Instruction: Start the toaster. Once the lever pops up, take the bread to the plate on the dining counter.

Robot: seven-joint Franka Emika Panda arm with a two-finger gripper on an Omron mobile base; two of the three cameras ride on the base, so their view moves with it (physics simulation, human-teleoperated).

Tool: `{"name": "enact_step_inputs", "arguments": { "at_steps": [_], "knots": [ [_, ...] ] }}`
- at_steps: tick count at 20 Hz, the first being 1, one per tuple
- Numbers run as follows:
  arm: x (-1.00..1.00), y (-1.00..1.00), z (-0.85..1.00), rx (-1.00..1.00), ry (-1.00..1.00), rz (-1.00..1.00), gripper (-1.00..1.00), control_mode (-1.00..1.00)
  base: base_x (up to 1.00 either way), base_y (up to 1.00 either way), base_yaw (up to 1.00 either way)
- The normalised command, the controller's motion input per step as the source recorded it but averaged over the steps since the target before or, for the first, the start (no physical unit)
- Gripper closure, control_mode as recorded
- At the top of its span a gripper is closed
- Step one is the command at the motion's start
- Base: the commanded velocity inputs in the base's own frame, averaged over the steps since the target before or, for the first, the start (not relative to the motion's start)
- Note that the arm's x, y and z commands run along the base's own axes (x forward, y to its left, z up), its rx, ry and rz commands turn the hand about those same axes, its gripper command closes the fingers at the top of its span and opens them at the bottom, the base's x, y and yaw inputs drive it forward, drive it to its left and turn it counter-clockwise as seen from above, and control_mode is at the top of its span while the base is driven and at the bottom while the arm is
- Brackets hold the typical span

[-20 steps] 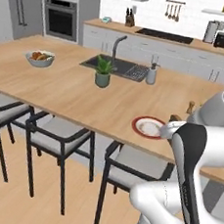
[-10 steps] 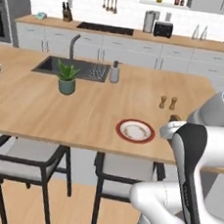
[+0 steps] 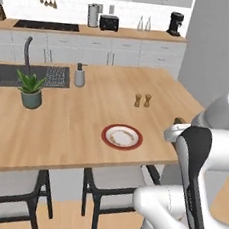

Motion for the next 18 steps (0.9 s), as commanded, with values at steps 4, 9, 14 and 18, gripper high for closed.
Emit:
{"name": "enact_step_inputs", "arguments": {
  "at_steps": [4, 9, 14, 18],
  "knots": [
    [0.00, 0.00, 0.00, 0.00, 0.00, 0.00, 1.00, 1.00, 0.40, 0.46, -0.27],
    [0.00, 0.00, 0.00, 0.00, 0.00, 0.00, 1.00, 1.00, 0.31, 0.42, -0.05],
    [0.00, 0.00, 0.00, 0.00, 0.00, 0.00, 1.00, 1.00, 0.35, 0.14, 0.05],
    [0.00, 0.00, 0.00, 0.00, 0.00, 0.00, 1.00, 1.00, 0.17, 0.28, 0.19]
  ]
}}
